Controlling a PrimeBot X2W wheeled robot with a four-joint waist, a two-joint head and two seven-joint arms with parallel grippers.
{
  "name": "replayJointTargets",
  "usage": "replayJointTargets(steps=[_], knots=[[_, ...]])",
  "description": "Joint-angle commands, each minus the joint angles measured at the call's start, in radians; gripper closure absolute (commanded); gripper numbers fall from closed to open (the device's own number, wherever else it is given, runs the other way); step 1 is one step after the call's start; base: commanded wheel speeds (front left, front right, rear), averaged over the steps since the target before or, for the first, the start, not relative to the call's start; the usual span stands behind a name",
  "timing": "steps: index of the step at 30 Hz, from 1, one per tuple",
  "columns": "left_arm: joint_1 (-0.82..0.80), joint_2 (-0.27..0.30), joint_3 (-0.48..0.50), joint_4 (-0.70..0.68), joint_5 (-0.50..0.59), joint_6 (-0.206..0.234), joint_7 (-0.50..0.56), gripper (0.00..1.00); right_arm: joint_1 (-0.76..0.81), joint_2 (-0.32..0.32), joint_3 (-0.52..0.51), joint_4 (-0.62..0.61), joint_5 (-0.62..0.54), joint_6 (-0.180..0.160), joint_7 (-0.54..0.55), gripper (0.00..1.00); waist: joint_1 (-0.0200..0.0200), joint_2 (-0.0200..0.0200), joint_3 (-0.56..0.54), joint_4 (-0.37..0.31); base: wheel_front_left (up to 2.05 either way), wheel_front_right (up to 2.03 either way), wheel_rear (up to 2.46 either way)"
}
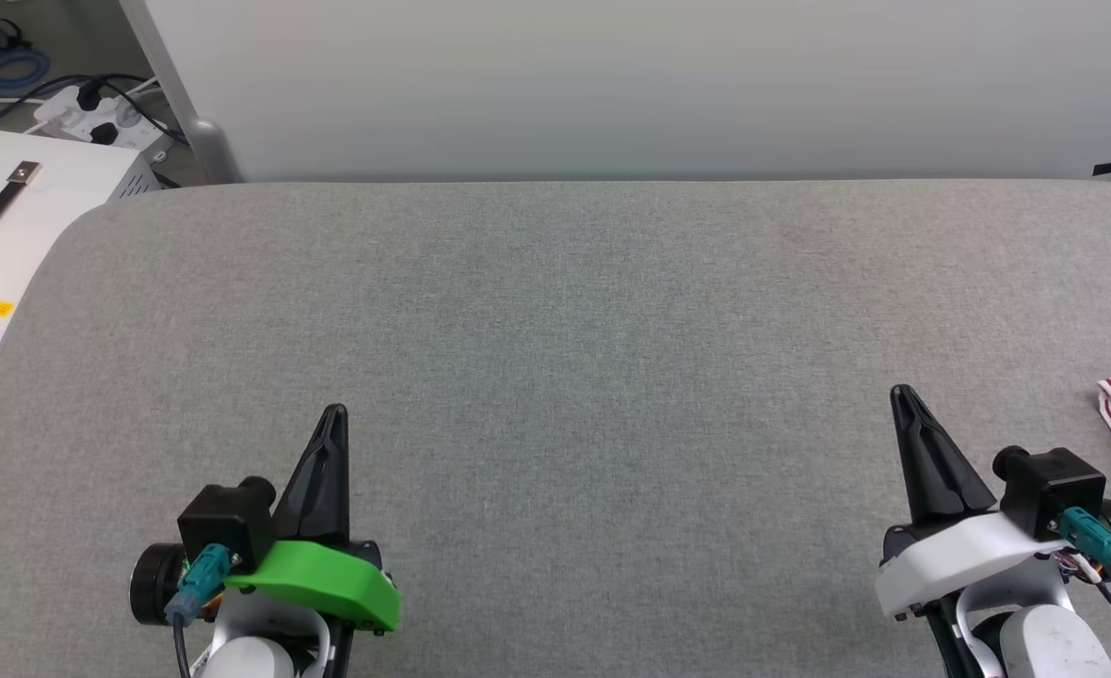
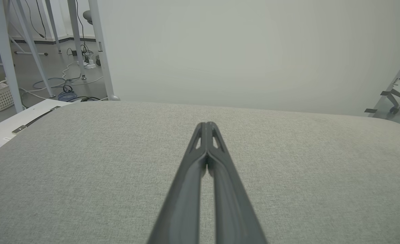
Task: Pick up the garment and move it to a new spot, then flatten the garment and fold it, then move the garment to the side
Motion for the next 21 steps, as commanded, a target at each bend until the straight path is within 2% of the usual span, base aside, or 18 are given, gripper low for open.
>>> replayJointTargets(steps=[1, 21], knots=[[0.012, -0.005, 0.003, -0.004, 0.014, 0.006, 0.007, 1.00, 0.018, 0.004, -0.003, -0.007, -0.009, 0.000, 0.007, 1.00, 0.0000, 0.0000, -0.001, 0.000, 0.00, 0.00, 0.00], [0.019, -0.008, 0.011, -0.024, 0.056, 0.027, 0.048, 1.00, 0.028, 0.013, -0.015, -0.023, -0.048, 0.000, 0.041, 1.00, 0.0000, 0.0000, -0.014, -0.004, 0.00, 0.00, 0.00]])
